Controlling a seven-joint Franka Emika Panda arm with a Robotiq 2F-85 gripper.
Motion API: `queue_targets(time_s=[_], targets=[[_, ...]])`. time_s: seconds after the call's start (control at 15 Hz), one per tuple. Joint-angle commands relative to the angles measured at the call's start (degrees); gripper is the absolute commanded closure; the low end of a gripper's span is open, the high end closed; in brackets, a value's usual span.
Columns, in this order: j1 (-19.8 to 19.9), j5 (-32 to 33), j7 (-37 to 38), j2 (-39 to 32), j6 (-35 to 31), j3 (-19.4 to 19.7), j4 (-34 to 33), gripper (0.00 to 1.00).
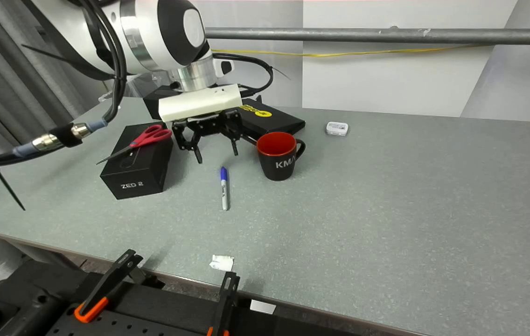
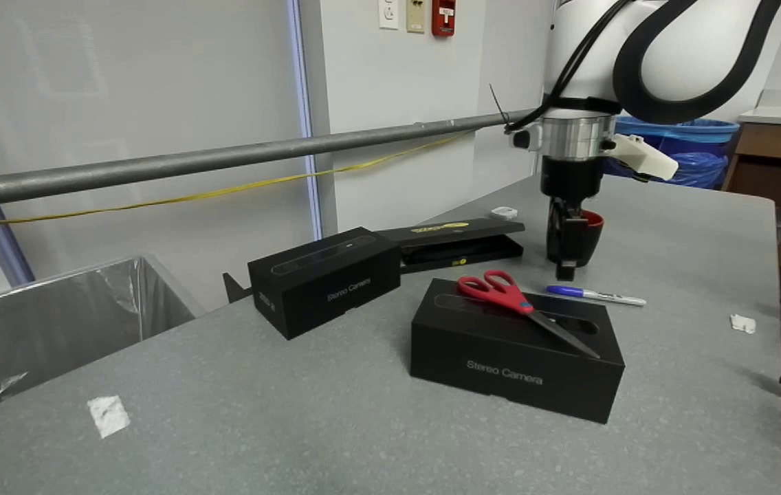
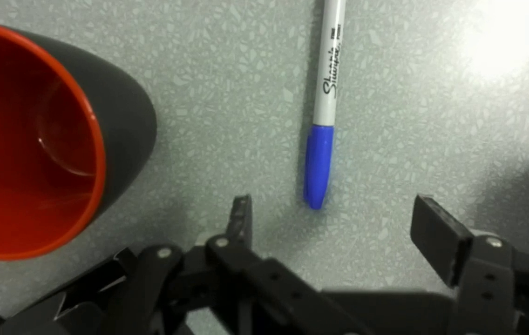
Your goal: Remove the marker from the mug cup and place it on the table
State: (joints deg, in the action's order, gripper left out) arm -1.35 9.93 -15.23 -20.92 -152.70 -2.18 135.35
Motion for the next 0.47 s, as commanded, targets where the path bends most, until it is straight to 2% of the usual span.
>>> queue_targets(time_s=[0.0, 0.4], targets=[[-1.12, 2.36, 2.52, -0.82, -0.97, 1.17, -1.09, 0.0], [0.31, 0.21, 0.45, 0.01, 0.08, -0.1, -0.51, 0.0]])
